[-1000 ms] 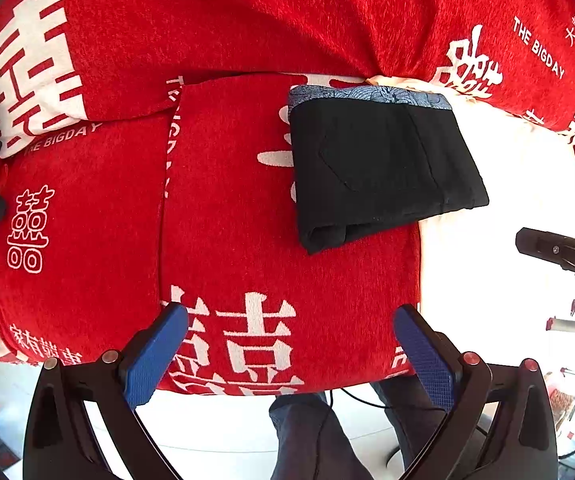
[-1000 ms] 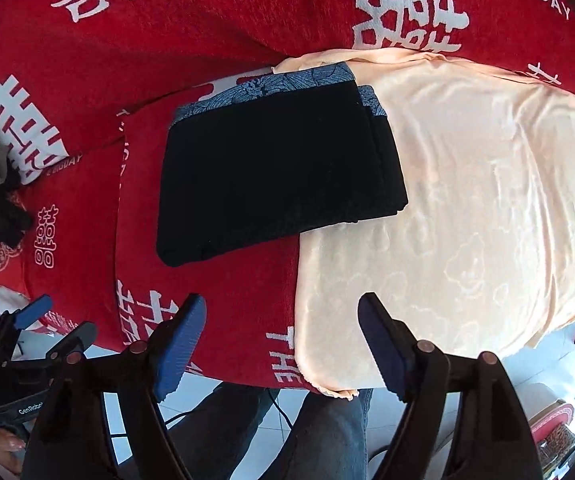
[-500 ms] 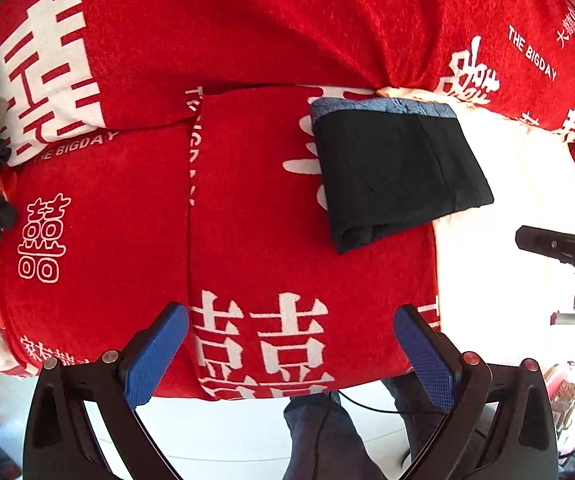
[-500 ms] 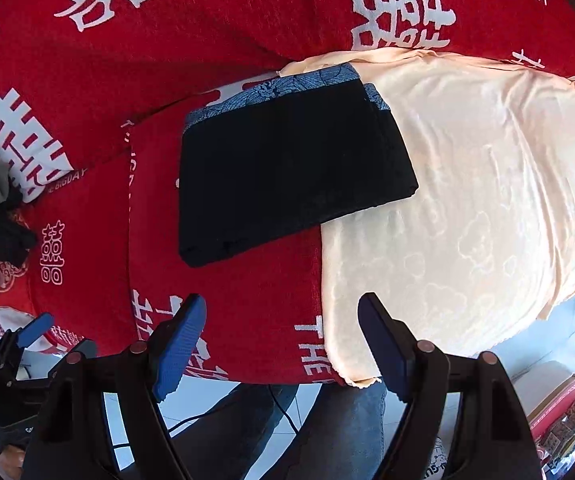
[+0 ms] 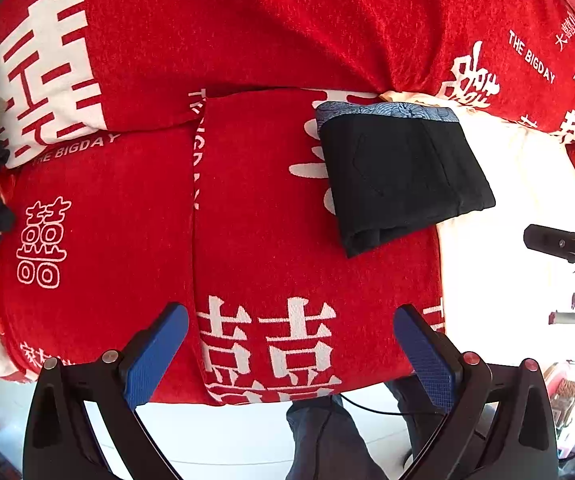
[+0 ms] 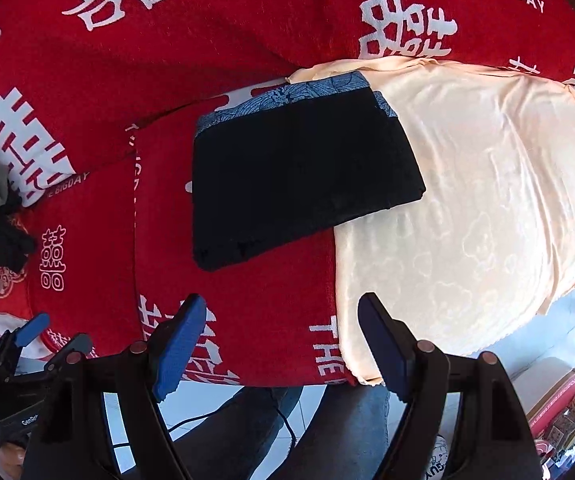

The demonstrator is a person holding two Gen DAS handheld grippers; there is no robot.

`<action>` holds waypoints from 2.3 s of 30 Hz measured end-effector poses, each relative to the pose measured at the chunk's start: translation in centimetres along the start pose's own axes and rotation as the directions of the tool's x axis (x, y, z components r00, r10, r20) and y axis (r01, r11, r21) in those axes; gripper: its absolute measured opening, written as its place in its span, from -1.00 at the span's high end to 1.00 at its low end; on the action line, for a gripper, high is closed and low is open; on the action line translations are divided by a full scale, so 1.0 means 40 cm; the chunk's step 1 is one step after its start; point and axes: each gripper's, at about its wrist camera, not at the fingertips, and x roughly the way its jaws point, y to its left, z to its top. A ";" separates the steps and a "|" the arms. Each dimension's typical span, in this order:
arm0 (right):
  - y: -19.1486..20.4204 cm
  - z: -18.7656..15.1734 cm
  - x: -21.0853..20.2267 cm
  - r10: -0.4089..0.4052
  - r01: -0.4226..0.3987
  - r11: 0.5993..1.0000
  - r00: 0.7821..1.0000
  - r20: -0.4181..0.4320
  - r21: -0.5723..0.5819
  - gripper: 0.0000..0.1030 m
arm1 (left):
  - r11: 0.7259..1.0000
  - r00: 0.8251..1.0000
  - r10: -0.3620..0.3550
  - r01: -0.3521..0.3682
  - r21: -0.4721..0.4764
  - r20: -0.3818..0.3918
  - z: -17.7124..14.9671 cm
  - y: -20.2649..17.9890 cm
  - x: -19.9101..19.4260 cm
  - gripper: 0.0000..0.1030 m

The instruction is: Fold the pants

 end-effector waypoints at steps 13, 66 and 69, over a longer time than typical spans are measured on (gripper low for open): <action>-0.042 -0.039 0.013 -0.005 0.007 0.997 1.000 -0.027 0.072 -0.58 | 0.999 0.998 0.001 0.001 0.038 -0.060 0.005 -0.036 0.056 -1.00; -0.523 0.378 0.440 0.490 -0.493 0.870 0.867 -0.087 -0.018 -0.61 | 0.948 0.952 -0.302 0.294 -0.122 -0.046 0.331 -0.100 0.535 -1.00; -0.525 0.397 0.481 0.567 -0.571 0.821 0.814 -0.125 0.001 -0.61 | 0.943 0.945 -0.322 0.316 -0.101 -0.049 0.347 -0.122 0.554 -1.00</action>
